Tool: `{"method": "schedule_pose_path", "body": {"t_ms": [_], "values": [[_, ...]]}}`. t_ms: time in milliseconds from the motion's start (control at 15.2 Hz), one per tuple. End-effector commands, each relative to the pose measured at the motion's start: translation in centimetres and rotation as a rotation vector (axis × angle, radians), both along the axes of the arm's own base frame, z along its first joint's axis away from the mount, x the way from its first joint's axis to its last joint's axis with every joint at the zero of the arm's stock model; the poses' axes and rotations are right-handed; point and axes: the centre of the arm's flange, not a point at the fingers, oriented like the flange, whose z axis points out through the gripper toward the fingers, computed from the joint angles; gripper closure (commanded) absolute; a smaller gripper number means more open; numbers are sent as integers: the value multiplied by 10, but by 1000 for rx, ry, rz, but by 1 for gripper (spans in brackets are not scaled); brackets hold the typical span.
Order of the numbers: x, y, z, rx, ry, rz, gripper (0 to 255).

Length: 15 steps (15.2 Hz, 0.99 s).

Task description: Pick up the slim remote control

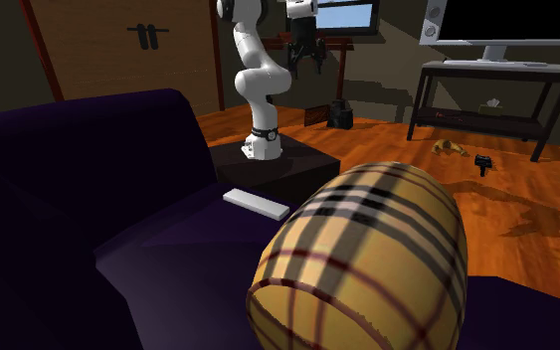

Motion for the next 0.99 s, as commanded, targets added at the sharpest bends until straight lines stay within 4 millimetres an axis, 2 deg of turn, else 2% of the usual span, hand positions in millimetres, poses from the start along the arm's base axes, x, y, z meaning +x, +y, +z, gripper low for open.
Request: {"method": "schedule_pose_path", "body": {"t_ms": [0, 924], "values": [[5, -17, -19, -7, 1, 15, 0], [56, -126, -155, -52, 22, 110, 0]]}}
